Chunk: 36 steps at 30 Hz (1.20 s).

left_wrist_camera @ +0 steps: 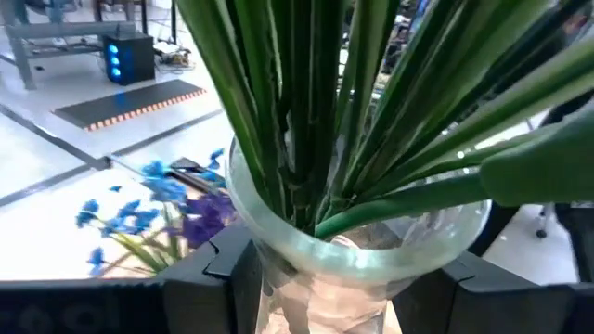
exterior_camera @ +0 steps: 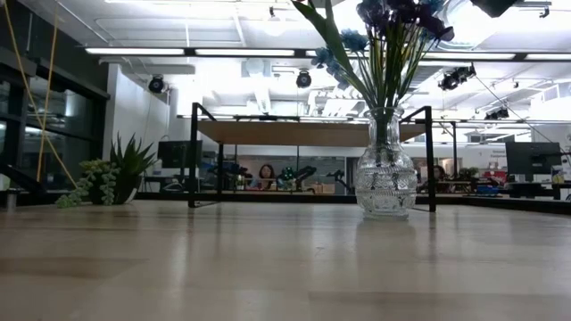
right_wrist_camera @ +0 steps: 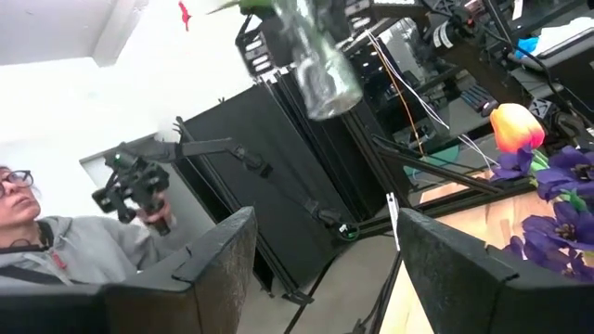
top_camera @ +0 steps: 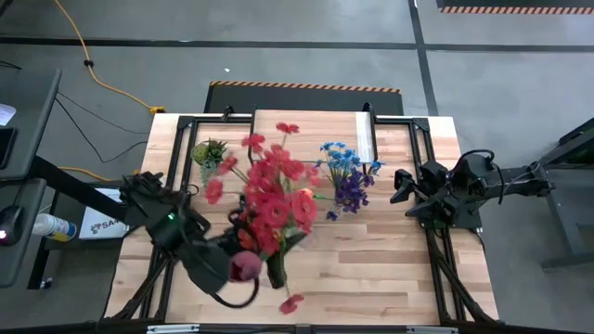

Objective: Pick and place flowers into a vace then onto a shelf
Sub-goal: Put the bottom transparent vase with flowers on the shelf

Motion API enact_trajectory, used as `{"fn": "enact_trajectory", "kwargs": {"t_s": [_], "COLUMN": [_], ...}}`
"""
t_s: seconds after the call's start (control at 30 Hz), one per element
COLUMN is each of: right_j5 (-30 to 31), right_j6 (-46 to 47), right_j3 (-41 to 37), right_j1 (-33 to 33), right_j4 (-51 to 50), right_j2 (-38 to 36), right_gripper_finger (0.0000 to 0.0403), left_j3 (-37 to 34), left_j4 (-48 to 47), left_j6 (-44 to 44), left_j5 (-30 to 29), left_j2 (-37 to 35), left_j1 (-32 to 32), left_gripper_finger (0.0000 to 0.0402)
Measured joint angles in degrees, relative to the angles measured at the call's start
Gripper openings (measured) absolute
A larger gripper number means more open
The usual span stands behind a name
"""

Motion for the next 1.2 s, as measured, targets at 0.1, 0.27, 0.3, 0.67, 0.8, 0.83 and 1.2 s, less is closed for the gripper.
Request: {"fn": "enact_trajectory", "kwargs": {"t_s": [0.1, 0.27, 0.3, 0.67, 0.8, 0.83, 1.2], "right_j5": [0.0, 0.0, 0.0, 0.0, 0.0, 0.0, 0.0], "right_j6": [-0.08, -0.08, -0.08, 0.1, 0.12, 0.15, 0.57], "right_j3": [0.0, 0.0, 0.0, 0.0, 0.0, 0.0, 0.0], "right_j1": [0.0, 0.0, 0.0, 0.0, 0.0, 0.0, 0.0], "right_j4": [-0.07, -0.39, -0.39, -0.38, -0.37, -0.37, -0.37], "right_j2": [-0.01, -0.01, -0.01, -0.01, -0.01, -0.01, -0.01], "right_gripper_finger": [0.0252, 0.0252, 0.0252, 0.0252, 0.0252, 0.0252, 0.0252], "left_j3": [-0.01, 0.0, -0.01, -0.02, -0.02, -0.02, -0.07], "left_j4": [-1.17, -3.13, -3.95, -5.21, -5.5, -5.84, -9.41], "left_j6": [1.05, 2.92, 3.14, 10.55, 12.35, 12.82, 13.64], "left_j5": [-0.75, -2.87, -2.99, -1.3, 1.66, 2.77, 19.53], "left_j2": [-1.75, -5.13, -5.73, -10.5, -11.39, -11.59, -11.99], "left_j1": [0.71, 2.09, 2.18, 10.03, 14.97, 16.24, 33.42], "left_gripper_finger": [0.021, 0.021, 0.021, 0.021, 0.021, 0.021, 0.021]}}
